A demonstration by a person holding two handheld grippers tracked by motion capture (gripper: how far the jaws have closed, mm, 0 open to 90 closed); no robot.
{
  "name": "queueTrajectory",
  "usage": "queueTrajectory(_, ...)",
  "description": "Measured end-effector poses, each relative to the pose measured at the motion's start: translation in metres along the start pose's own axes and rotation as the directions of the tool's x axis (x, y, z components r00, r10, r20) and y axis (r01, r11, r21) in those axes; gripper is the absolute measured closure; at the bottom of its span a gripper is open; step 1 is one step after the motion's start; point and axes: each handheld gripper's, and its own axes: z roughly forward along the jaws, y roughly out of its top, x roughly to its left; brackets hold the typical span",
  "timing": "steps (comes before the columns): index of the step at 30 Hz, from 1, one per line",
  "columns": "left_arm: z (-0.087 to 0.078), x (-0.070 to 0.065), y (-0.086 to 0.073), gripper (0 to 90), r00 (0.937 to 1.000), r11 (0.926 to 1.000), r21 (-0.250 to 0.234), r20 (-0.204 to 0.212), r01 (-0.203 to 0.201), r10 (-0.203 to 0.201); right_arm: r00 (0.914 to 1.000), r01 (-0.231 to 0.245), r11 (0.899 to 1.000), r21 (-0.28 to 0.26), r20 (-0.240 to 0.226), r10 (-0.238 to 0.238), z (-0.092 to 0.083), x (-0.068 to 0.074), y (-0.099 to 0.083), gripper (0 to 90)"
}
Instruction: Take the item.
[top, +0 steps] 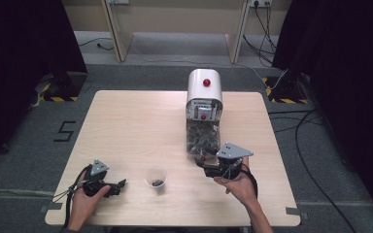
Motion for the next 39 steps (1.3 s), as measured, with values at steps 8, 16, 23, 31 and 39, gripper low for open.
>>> queueTrajectory(8, 0.0, 0.0, 0.0, 0.0, 1.0, 1.0, 0.0, 0.0, 0.0, 0.0, 0.9996, -0.008, 1.0, 0.009, 0.029, 0.008, -0.01, -0.005, -0.007, 41.5)
queueTrajectory(16, 0.0, 0.0, 0.0, 0.0, 1.0, 1.0, 0.0, 0.0, 0.0, 0.0, 0.9983, -0.019, 1.0, 0.015, 0.056, 0.018, -0.019, -0.011, -0.013, 41.4)
queueTrajectory(23, 0.0, 0.0, 0.0, 0.0, 1.0, 1.0, 0.0, 0.0, 0.0, 0.0, 0.9963, -0.033, 0.999, 0.019, 0.08, 0.032, -0.027, -0.016, -0.019, 40.9)
queueTrajectory(31, 0.0, 0.0, 0.0, 0.0, 1.0, 1.0, 0.0, 0.0, 0.0, 0.0, 0.9932, -0.054, 0.998, 0.034, 0.105, 0.05, -0.031, -0.02, -0.028, 36.8)
queueTrajectory(39, 0.0, 0.0, 0.0, 0.0, 1.0, 1.0, 0.0, 0.0, 0.0, 0.0, 0.9894, -0.084, 0.996, 0.044, 0.123, 0.078, -0.034, -0.023, -0.04, 34.4)
